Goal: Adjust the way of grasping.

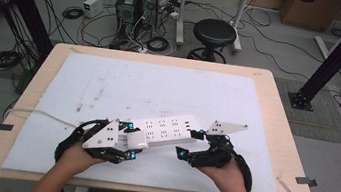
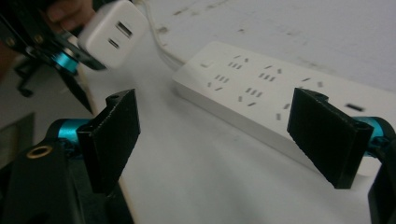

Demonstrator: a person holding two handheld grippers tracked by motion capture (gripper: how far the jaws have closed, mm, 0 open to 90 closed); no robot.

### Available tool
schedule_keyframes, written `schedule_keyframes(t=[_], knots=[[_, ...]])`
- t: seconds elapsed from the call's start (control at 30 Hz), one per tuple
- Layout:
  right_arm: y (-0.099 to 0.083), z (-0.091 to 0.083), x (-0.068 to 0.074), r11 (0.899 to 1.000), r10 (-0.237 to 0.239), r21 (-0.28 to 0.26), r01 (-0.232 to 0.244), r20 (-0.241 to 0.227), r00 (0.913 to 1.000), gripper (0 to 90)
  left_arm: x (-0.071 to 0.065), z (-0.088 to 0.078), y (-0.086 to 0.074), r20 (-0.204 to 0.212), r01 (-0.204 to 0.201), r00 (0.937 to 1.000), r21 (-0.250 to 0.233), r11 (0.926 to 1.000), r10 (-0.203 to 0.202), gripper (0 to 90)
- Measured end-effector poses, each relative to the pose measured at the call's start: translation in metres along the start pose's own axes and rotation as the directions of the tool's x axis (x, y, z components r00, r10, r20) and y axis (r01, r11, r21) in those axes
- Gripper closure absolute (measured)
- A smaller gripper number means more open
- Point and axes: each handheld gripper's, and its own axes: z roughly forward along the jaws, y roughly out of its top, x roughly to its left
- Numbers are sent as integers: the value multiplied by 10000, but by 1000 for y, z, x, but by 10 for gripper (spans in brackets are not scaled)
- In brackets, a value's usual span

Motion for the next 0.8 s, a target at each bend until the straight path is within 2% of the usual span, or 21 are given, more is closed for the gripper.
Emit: schedule_keyframes(t=[0.03, 0.1, 0.23, 0.3, 0.37, 0.4, 0.63, 0.7, 0.73, 0.77, 0.8], knots=[[-1, 3, 1, 9998, 211, -41, -212, -234, 9995, 173, 0, 0, 0, 0, 0, 10000, 0, 10000, 0, 424], [-4, 8, 2, 9981, 596, -132, -607, -728, 9956, 173, -6, 6, 1, 15, -368, 9993, -18, 9993, 368, 424], [-8, 17, 3, 9924, 1111, -345, -1177, -1543, 9818, 173, -12, 12, 1, -54, -679, 9977, -45, 9977, 678, 424], [-9, 21, 5, 9888, 1351, -360, -1446, -1931, 9718, 173, -19, 18, 2, -244, -1022, 9945, -20, 9948, 1022, 424], [-10, 25, 6, 9840, 1604, -388, -1737, -2298, 9599, 173, -20, 19, 2, -237, -1133, 9933, 7, 9936, 1133, 424], [-10, 28, 7, 9788, 1887, -292, -2028, -2565, 9479, 173, -24, 23, 3, -212, -1352, 9906, -3, 9908, 1352, 425], [-9, 44, 12, 9703, 2243, -142, -2416, -3216, 9199, 178, -32, 28, 8, -413, -1708, 9846, -238, 9850, 1697, 424], [-8, 48, 13, 9680, 2310, -114, -2506, -3489, 9083, 226, -33, 28, 9, -393, -1800, 9831, -280, 9833, 1789, 425], [-8, 51, 13, 9698, 2213, -170, -2434, -3587, 9069, 249, -34, 28, 11, -532, -1970, 9793, -325, 9799, 1952, 424], [-8, 52, 13, 9689, 2263, -105, -2474, -3681, 9018, 270, -35, 28, 12, -494, -1971, 9795, -356, 9797, 1953, 424], [-8, 54, 13, 9682, 2276, -110, -2499, -3763, 8981, 288, -35, 27, 13, -594, -2078, 9768, -344, 9776, 2056, 424]])
